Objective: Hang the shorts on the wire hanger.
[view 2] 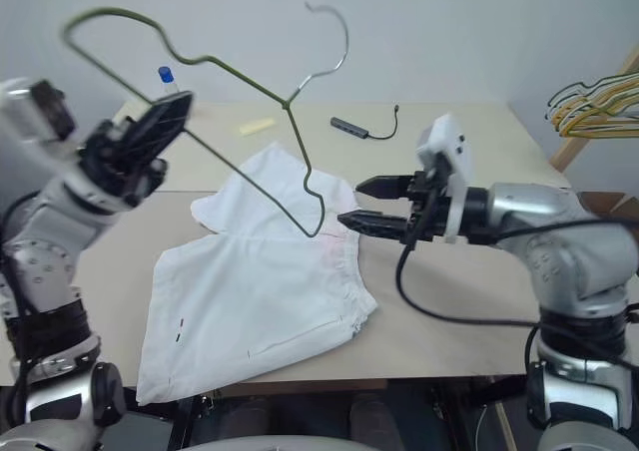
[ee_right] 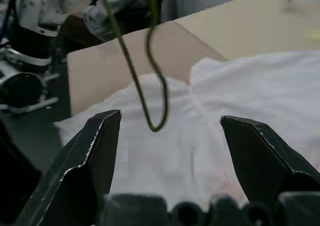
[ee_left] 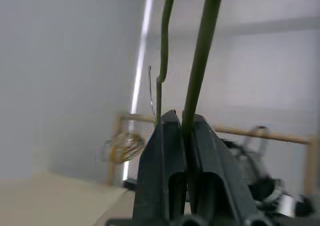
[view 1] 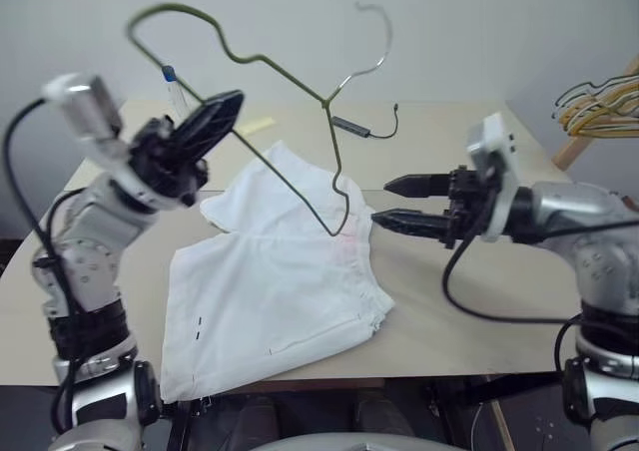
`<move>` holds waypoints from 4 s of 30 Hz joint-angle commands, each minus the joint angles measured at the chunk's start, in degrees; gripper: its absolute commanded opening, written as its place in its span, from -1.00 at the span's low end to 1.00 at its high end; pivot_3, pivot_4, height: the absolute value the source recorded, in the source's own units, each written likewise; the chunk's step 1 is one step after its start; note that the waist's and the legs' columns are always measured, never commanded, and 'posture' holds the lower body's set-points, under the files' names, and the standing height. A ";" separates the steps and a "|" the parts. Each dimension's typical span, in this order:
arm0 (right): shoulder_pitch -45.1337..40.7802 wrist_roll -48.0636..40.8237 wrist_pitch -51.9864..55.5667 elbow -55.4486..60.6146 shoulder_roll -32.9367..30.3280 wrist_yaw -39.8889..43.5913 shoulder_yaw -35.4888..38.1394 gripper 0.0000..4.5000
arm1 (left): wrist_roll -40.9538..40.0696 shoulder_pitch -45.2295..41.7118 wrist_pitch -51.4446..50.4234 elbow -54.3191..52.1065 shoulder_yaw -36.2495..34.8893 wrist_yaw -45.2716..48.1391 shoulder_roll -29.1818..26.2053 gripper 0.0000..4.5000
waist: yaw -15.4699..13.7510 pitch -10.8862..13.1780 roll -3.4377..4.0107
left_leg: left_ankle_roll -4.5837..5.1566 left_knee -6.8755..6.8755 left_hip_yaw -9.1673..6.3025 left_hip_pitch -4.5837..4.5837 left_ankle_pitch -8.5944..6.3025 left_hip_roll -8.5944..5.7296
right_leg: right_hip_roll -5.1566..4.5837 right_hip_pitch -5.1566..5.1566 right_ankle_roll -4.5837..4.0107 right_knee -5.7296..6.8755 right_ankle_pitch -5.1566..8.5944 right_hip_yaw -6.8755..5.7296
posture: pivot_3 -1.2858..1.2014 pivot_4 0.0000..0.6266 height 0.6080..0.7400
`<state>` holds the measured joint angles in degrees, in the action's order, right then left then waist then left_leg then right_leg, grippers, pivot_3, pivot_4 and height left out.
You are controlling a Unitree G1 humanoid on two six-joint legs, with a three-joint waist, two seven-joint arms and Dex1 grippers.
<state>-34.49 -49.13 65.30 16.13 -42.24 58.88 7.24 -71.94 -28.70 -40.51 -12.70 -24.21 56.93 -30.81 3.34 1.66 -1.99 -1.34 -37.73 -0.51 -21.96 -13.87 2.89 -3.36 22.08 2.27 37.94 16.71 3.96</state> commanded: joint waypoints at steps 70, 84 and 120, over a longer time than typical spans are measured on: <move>3.95 -10.44 11.40 -6.61 1.16 -7.87 5.50 -1.00 | 38.04 12.67 19.88 0.04 20.58 9.94 -10.09 0.99 | -0.21 0.09 0.10 | 0.00 0.01 0.03 -0.20 -0.01 0.00 | -0.01 0.11 0.06 -0.13 0.02 0.02 | -0.02 -1.00 1.00; 23.85 -11.56 26.64 -20.07 -9.05 -5.11 8.28 -1.00 | 45.73 12.08 25.18 1.93 25.88 14.64 -11.99 0.99 | 0.99 0.15 0.20 | 0.05 0.00 0.08 -0.14 -0.03 0.01 | 0.00 0.07 0.09 -0.14 0.03 0.09 | -0.06 -1.00 1.00; 24.67 -5.73 19.87 -24.63 -7.91 2.21 -1.23 -1.00 | 48.68 13.38 27.38 2.23 26.05 14.55 -12.41 0.99 | 2.18 0.18 0.25 | 0.12 -0.02 0.06 -0.14 -0.07 0.01 | 0.00 0.04 0.17 -0.11 0.07 0.10 | -0.03 -1.00 1.00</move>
<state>-8.37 -55.05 86.20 -9.39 -50.04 59.76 5.87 -22.81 -15.08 -14.00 -8.84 3.31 72.01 -42.67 5.52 1.84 -1.74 -1.21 -37.75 -0.45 -22.10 -13.94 2.90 -3.36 22.11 2.44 37.84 16.78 4.06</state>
